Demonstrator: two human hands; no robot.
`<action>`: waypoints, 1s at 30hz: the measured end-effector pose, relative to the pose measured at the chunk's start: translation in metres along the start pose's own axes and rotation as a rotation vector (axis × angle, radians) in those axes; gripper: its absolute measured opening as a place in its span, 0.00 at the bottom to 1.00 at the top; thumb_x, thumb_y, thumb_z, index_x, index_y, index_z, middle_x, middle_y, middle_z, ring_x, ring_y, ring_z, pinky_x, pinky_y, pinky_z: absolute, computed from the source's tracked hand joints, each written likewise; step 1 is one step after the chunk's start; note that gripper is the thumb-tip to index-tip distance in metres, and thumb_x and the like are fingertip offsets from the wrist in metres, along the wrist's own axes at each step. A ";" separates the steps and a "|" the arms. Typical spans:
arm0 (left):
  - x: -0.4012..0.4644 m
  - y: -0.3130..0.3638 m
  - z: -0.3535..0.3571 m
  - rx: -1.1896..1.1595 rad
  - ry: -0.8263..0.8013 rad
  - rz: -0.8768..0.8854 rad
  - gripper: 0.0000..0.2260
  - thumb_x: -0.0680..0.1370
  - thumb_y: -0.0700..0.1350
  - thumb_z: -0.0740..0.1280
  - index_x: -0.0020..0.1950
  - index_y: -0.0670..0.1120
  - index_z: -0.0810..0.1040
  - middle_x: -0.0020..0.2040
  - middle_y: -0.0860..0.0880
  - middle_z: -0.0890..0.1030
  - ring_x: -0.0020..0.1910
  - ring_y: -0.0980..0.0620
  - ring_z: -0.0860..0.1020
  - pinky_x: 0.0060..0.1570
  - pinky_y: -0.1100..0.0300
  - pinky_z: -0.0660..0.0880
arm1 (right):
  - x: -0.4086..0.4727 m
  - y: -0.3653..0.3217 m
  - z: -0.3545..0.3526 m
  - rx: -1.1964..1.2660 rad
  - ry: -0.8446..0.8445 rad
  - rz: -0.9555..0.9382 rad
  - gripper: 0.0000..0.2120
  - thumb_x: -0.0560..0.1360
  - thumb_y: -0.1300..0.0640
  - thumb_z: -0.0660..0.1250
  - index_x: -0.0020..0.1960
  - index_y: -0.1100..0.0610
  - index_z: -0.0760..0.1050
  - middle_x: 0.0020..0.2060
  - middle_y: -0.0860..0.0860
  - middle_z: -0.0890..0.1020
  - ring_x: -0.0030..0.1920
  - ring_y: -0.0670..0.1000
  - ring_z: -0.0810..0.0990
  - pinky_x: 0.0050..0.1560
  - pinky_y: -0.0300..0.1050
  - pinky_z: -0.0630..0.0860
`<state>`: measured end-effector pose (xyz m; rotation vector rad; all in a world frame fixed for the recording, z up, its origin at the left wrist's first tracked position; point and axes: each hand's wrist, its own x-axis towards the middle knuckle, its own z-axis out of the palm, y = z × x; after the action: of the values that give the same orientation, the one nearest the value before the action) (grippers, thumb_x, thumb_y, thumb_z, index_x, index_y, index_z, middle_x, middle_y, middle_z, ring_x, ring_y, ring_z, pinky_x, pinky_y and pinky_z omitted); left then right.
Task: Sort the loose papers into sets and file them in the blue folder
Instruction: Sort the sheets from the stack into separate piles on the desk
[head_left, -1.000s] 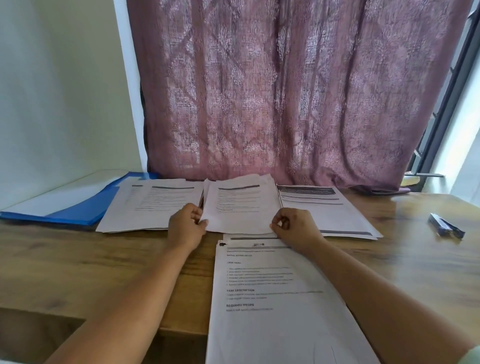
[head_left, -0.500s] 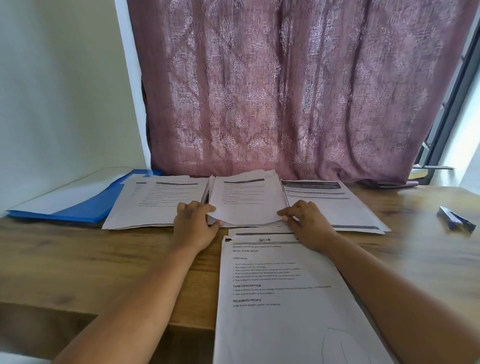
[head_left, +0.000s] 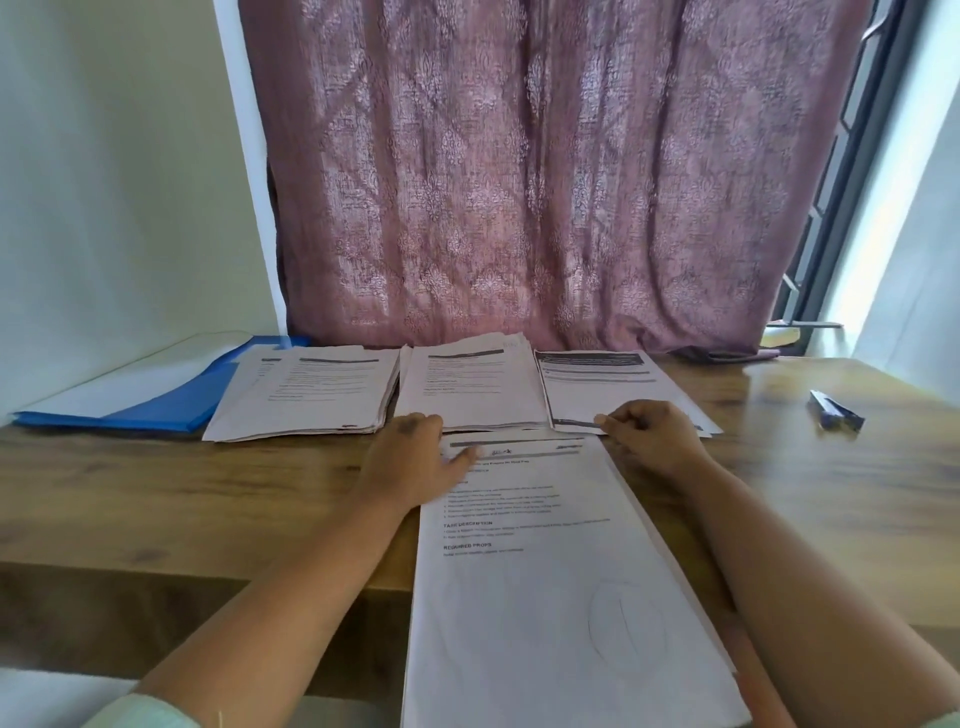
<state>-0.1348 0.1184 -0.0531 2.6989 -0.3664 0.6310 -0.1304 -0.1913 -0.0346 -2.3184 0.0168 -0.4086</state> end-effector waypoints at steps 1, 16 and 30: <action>-0.004 0.007 0.000 -0.019 -0.024 -0.026 0.26 0.72 0.70 0.63 0.43 0.46 0.74 0.41 0.51 0.75 0.39 0.53 0.75 0.36 0.58 0.76 | -0.004 -0.001 0.003 -0.004 -0.015 0.002 0.13 0.70 0.40 0.73 0.41 0.50 0.81 0.36 0.46 0.83 0.40 0.48 0.80 0.38 0.38 0.73; -0.009 -0.001 0.003 -0.402 -0.080 -0.222 0.09 0.74 0.44 0.74 0.50 0.42 0.81 0.43 0.43 0.81 0.41 0.49 0.76 0.47 0.53 0.77 | -0.019 -0.001 0.019 0.040 -0.131 -0.028 0.22 0.63 0.49 0.81 0.54 0.53 0.79 0.44 0.47 0.83 0.43 0.45 0.80 0.43 0.26 0.72; -0.004 0.002 -0.007 -0.370 0.076 -0.077 0.08 0.83 0.48 0.59 0.50 0.45 0.72 0.44 0.45 0.80 0.42 0.46 0.78 0.43 0.50 0.76 | -0.014 0.000 0.015 0.092 -0.174 0.012 0.28 0.64 0.47 0.80 0.62 0.52 0.77 0.49 0.45 0.80 0.51 0.46 0.78 0.51 0.36 0.73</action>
<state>-0.1414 0.1195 -0.0484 2.3192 -0.3215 0.5781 -0.1395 -0.1787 -0.0486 -2.2539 -0.0717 -0.1962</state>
